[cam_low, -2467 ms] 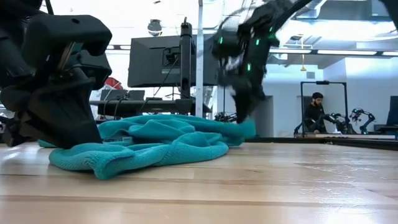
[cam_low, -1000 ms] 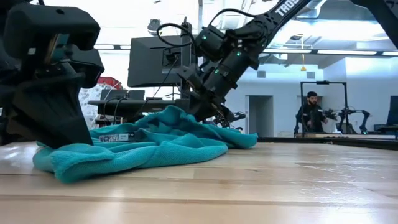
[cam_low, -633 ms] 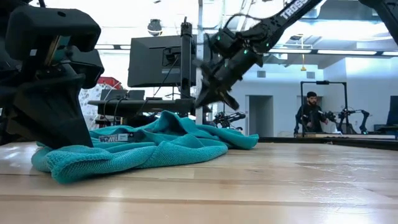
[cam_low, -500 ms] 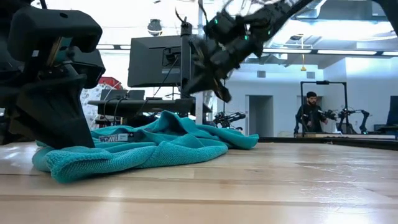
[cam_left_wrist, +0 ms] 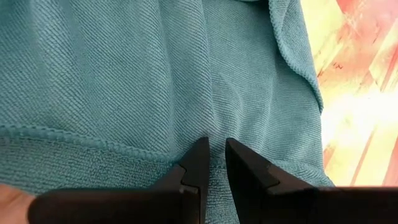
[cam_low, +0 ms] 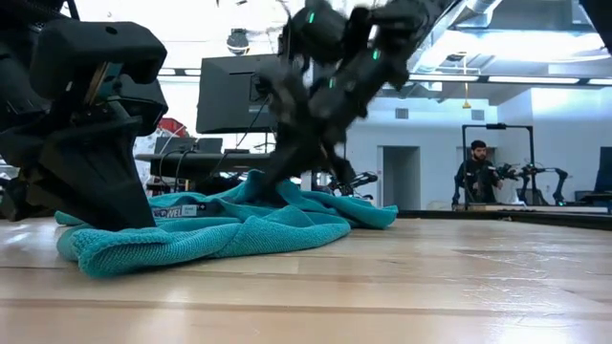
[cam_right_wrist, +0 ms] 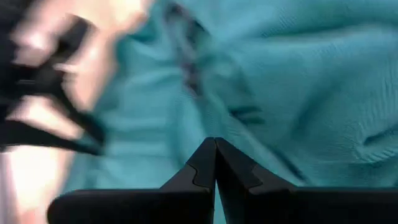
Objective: Roll towel
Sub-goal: Fold the blue towel
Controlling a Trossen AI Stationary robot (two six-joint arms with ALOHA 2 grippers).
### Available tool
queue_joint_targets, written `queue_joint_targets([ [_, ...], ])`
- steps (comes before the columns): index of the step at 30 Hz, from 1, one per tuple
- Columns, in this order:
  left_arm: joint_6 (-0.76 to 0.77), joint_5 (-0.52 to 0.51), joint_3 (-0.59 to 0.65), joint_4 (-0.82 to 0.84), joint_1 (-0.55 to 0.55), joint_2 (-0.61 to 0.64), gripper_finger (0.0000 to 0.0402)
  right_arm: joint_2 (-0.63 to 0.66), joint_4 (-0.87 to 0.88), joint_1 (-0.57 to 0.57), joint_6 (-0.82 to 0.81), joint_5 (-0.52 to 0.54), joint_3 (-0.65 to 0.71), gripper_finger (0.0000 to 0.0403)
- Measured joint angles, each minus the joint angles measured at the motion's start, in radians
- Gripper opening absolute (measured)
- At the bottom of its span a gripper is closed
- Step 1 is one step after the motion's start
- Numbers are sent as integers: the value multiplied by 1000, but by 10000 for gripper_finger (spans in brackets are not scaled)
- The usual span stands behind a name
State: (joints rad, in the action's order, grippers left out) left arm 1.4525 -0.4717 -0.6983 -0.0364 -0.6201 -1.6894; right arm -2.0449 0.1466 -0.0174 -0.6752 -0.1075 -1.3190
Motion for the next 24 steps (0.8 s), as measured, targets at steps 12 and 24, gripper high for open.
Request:
queue_joint_targets([
  [12, 9, -1, 0, -5, -10, 0, 39, 19, -108, -248, 2, 56, -4, 0],
  [24, 26, -2, 0, -6, -13, 2, 39, 53, -52, -543, 9, -194, -48, 0],
])
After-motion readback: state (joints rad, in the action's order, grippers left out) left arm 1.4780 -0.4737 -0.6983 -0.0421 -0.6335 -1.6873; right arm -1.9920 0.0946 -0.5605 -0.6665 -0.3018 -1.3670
